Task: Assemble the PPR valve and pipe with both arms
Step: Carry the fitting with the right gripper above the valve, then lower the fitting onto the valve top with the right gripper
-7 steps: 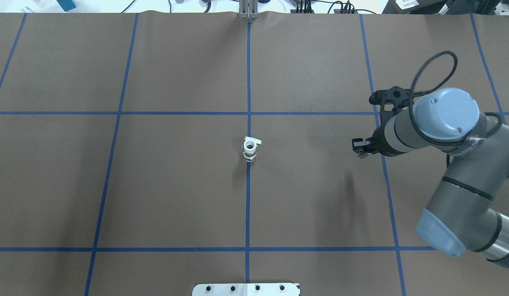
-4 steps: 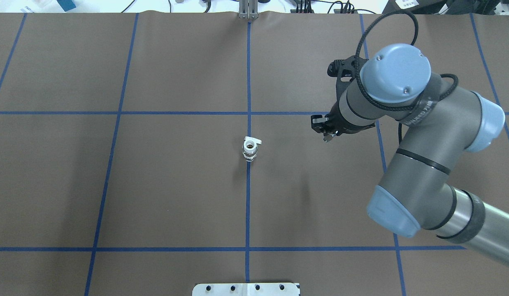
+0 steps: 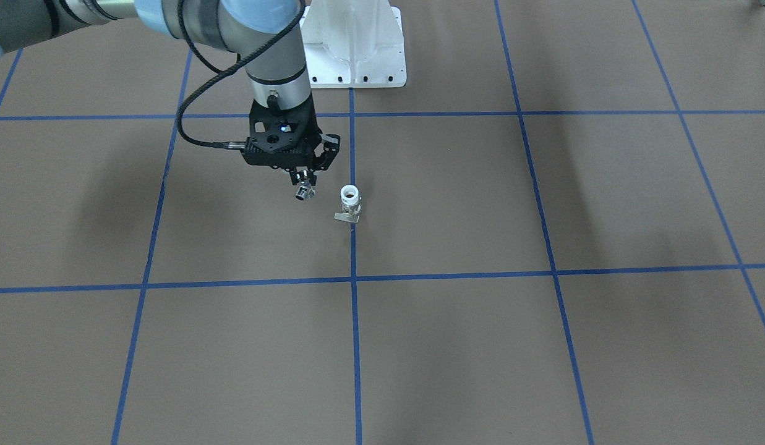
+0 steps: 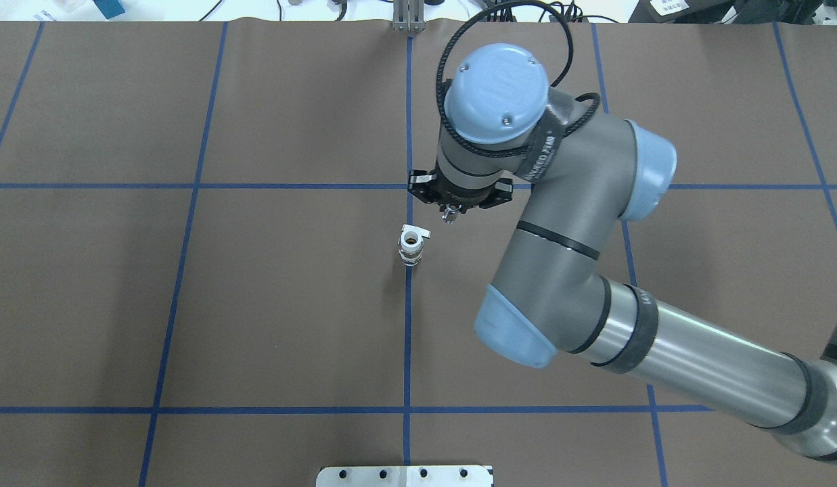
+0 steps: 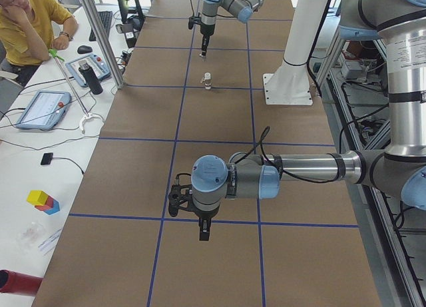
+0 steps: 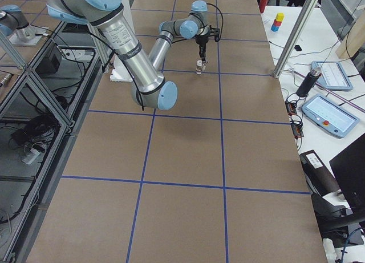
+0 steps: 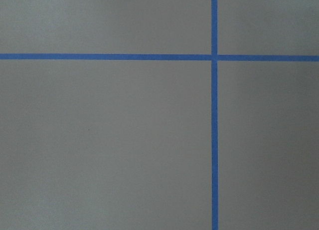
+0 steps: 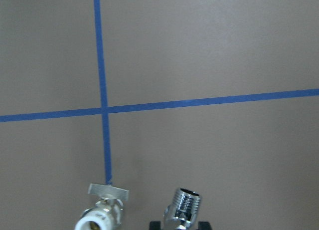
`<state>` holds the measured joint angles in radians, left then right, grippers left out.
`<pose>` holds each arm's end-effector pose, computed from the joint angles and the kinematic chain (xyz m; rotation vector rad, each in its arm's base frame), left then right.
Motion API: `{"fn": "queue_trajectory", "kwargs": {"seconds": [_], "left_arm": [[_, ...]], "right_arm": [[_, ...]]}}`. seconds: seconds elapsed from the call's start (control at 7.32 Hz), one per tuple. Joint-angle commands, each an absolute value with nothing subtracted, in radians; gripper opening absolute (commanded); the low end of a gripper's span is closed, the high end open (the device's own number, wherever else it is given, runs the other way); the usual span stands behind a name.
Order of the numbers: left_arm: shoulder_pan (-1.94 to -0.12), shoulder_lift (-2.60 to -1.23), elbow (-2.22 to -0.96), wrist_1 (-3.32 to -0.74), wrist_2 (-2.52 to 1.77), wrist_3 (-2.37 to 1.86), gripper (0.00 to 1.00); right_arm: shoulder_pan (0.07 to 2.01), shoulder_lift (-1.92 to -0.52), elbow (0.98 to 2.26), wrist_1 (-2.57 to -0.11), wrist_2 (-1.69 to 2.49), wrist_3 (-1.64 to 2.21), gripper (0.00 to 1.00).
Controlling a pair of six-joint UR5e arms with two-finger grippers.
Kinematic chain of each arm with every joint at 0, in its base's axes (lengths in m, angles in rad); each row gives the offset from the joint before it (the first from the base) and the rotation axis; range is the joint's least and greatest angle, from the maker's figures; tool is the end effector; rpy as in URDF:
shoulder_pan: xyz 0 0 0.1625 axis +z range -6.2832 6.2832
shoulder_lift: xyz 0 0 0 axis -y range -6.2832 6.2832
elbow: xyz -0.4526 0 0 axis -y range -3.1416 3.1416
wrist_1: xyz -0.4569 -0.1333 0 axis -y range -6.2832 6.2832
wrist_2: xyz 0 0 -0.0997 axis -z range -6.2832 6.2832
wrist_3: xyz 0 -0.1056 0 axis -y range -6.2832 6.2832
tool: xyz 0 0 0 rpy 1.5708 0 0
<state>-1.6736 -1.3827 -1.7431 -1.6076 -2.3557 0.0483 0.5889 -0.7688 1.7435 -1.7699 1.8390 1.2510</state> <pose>-0.1069 -0.4649 0.6869 0.0791 0.7812 -0.0434 -0.5438 -0.4899 0.1020 0.1096 -0.8048 0.1502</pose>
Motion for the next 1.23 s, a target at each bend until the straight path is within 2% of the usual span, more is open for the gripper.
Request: {"fn": "queue_trajectory", "kwargs": {"seconds": [0.0,1.09], "left_arm": [[-1.674,-1.382,-1.743,-1.608,-2.356,0.049,1.00],[-1.674,-1.382,-1.743,-1.609,-2.359,0.048,1.00]], "right_arm": [[0.546,-0.665,1.625,-1.770,1.816,1.301,0.00],[0.523,-0.652,1.600,-1.807,1.795,1.318,0.00]]}}
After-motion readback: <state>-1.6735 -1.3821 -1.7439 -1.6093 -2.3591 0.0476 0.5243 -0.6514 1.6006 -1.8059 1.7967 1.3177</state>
